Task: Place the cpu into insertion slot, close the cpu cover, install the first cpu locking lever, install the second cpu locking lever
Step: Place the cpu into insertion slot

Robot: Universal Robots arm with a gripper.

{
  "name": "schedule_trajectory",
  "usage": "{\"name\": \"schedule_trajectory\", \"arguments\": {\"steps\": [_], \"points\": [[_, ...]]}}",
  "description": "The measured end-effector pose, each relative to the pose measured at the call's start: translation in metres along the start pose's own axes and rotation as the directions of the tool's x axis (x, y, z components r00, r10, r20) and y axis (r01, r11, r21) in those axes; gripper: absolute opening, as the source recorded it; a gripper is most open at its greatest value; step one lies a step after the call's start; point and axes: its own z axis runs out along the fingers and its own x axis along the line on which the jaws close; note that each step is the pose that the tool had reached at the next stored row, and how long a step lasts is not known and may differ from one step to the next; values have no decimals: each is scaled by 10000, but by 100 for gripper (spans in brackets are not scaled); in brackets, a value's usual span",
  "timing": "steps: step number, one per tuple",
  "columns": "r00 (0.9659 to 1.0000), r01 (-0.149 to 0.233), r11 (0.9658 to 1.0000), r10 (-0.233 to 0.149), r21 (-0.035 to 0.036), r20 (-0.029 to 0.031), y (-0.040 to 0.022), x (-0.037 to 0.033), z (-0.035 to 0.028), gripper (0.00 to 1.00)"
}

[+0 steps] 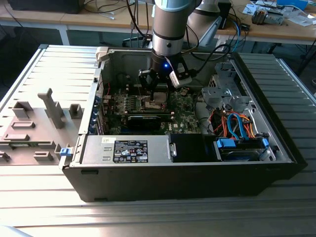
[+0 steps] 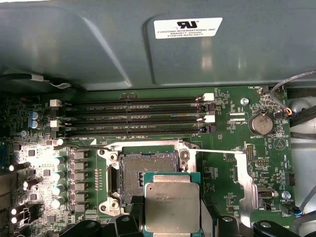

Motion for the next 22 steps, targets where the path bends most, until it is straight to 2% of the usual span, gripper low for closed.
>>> {"name": "schedule_trajectory", "arguments": {"steps": [22], "points": [[10000,-1,10000,1,49,1,-1,-1,49,54]]}}
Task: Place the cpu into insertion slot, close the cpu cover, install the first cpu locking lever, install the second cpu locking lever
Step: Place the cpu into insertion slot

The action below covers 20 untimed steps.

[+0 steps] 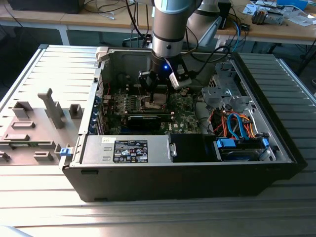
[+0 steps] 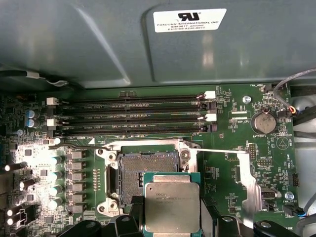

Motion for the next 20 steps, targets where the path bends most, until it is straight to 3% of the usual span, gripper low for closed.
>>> {"name": "schedule_trajectory", "arguments": {"steps": [20], "points": [[10000,0,10000,0,33,1,-1,-1,49,54]]}}
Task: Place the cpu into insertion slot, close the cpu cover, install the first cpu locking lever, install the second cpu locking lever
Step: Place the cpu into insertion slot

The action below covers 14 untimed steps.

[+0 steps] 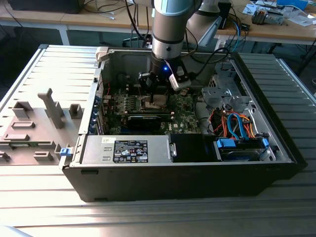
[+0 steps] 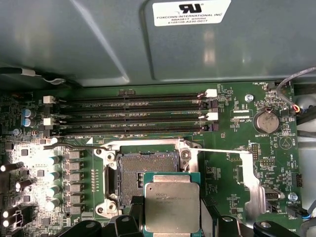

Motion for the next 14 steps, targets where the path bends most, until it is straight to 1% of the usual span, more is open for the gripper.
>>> {"name": "schedule_trajectory", "arguments": {"steps": [14], "points": [[10000,-1,10000,1,18,0,-1,-1,34,54]]}}
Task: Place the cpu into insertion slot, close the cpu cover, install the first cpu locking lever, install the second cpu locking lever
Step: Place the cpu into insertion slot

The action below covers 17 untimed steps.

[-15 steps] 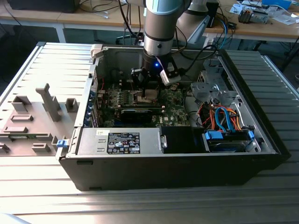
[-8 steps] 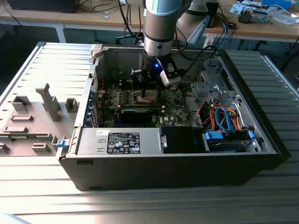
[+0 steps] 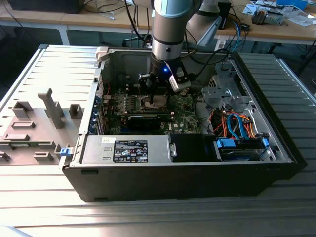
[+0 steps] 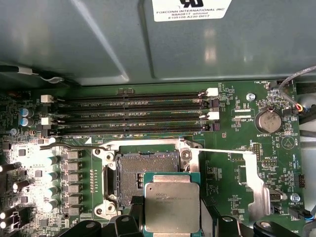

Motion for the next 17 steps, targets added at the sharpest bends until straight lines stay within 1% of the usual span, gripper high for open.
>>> {"name": "schedule_trajectory", "arguments": {"steps": [17], "points": [[10000,0,10000,0,17,-1,-1,-1,41,54]]}}
